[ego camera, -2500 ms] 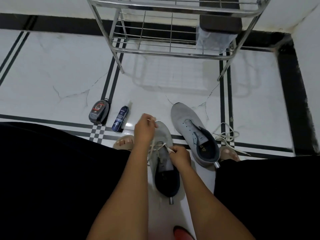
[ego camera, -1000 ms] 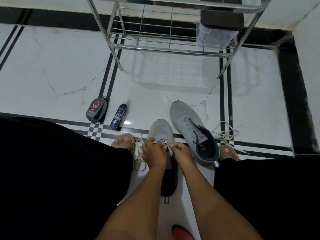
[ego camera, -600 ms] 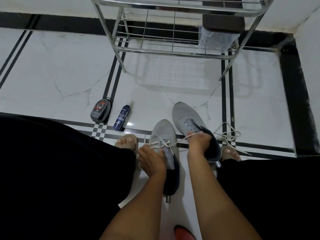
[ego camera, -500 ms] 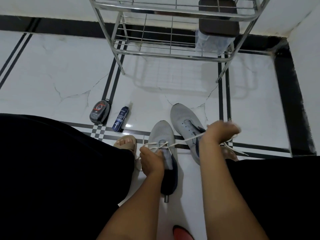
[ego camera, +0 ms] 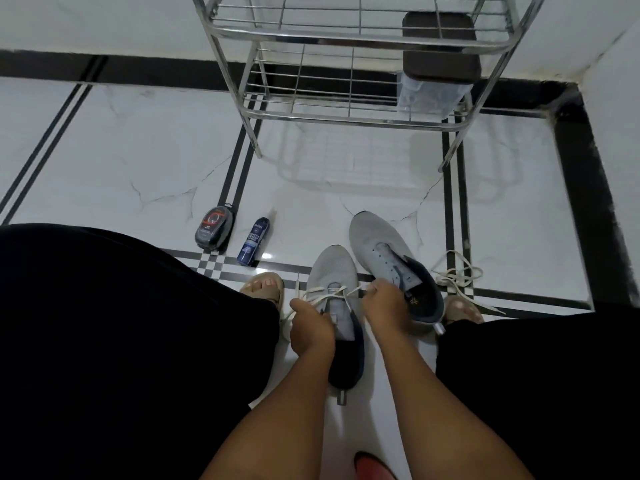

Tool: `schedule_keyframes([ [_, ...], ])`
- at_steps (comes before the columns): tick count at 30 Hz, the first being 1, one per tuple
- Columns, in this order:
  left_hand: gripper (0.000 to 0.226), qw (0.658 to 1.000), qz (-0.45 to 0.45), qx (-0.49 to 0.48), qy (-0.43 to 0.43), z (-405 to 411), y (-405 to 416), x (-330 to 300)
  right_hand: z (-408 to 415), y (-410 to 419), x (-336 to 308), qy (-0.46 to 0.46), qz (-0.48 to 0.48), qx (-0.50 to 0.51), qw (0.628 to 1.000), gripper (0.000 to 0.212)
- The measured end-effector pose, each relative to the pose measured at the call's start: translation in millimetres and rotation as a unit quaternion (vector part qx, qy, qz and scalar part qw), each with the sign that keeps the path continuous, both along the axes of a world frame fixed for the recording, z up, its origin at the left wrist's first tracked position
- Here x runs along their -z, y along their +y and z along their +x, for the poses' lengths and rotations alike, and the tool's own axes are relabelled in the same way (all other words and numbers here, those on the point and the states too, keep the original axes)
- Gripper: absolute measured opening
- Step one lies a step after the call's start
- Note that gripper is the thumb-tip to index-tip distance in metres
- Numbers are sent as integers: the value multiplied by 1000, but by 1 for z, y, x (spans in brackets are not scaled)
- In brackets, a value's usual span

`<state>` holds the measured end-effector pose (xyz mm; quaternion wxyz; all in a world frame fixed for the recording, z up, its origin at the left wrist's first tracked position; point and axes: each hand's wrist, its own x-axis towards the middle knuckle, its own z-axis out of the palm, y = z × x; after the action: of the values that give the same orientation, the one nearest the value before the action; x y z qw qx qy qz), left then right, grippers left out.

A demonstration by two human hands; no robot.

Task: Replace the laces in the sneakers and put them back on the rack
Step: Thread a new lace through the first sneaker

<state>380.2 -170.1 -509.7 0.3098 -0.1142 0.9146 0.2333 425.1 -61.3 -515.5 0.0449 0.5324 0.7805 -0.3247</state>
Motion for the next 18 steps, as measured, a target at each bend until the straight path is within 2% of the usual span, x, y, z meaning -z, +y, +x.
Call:
schedule_keyframes([
  [1,35,1000,1,-4,3,-1,-1,0,-1,11,-12,44,20,104,993,21],
  [2,34,1000,2,-6,7,-2,-1,0,-1,24,-27,85,39,223,970,21],
  [4,32,1000,-1,3,11,-2,1,-1,4,54,-50,152,52,426,890,23],
  [5,30,1000,-3,15,12,-2,2,-3,6,66,-52,176,43,482,857,25],
  [6,28,999,-2,34,13,0,4,-4,8,71,-51,178,37,496,849,26],
  [7,27,998,2,55,14,2,5,-5,8,68,-51,153,47,474,866,28],
  [8,27,997,9,74,14,4,6,-5,6,58,-49,112,76,419,898,32],
  [10,32,996,27,83,21,4,7,-5,3,31,-35,65,157,212,962,42],
  [11,32,996,36,72,25,0,7,-5,0,19,-28,54,168,93,980,43],
  [13,28,997,40,60,22,-11,6,0,-6,1,-8,11,123,-120,985,37],
  [14,29,997,37,68,12,-17,6,4,-6,-2,3,-19,89,-189,978,33],
  [16,29,994,34,101,-7,-26,6,11,-3,-5,17,-61,38,-224,972,25],
  [18,25,990,30,139,-17,-31,7,18,0,-5,24,-72,22,-181,981,22],
])
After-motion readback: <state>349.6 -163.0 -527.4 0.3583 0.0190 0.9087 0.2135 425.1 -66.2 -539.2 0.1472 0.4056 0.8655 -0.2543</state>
